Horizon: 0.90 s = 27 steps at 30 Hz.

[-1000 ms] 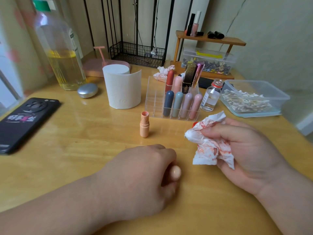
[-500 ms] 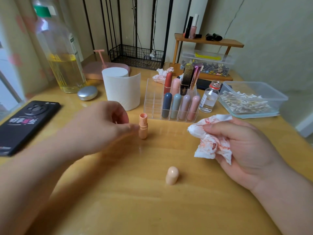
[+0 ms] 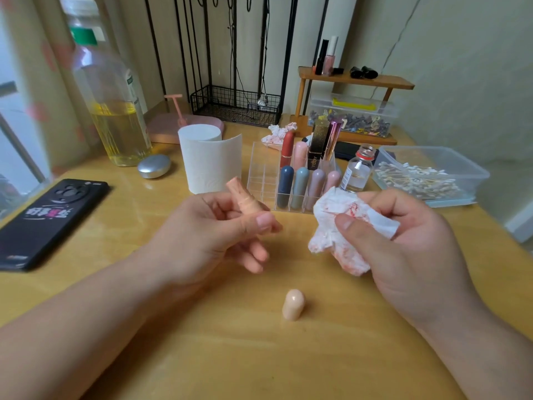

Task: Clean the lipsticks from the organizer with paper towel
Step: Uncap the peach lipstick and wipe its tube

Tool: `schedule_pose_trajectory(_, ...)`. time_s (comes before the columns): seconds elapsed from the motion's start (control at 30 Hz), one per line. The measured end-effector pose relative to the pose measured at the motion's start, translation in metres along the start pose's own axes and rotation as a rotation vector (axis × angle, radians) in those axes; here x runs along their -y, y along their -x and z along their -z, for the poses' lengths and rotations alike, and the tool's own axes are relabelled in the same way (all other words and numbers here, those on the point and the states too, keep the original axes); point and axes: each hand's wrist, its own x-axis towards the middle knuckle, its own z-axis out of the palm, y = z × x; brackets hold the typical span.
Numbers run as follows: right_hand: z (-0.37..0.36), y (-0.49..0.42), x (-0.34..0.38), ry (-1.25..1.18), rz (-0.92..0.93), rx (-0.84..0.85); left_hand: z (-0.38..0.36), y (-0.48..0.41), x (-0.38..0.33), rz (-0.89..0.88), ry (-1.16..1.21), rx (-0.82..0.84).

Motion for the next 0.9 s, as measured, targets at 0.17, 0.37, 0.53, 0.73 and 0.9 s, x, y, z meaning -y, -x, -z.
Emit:
schedule_pose_trajectory(0.17,-0.011,0.01,0.005,-0.041,0.134,-0.043,-0.027,0.016,-0.003,0.095,0.38,0.213)
schedule_pose_trajectory(0.37,-0.02,0.016,0.009,-0.577,-0.038,0.31,-0.03,0.019,0.002,0.01,0.331,0.367)
schedule_pose_trajectory(0.53,-0.01,0.007,0.004,-0.842,-0.346,0.336,-0.028,0.018,-0.002,-0.039,0.373,0.381)
schedule_pose_trajectory(0.73,-0.009,0.001,-0.002,-0.848,-0.384,0.472,-0.029,0.021,-0.001,-0.027,0.321,0.515)
schedule_pose_trajectory(0.9,-0.012,0.006,0.002,-0.718,-0.46,0.625,-0.028,0.024,-0.002,-0.002,0.236,0.599)
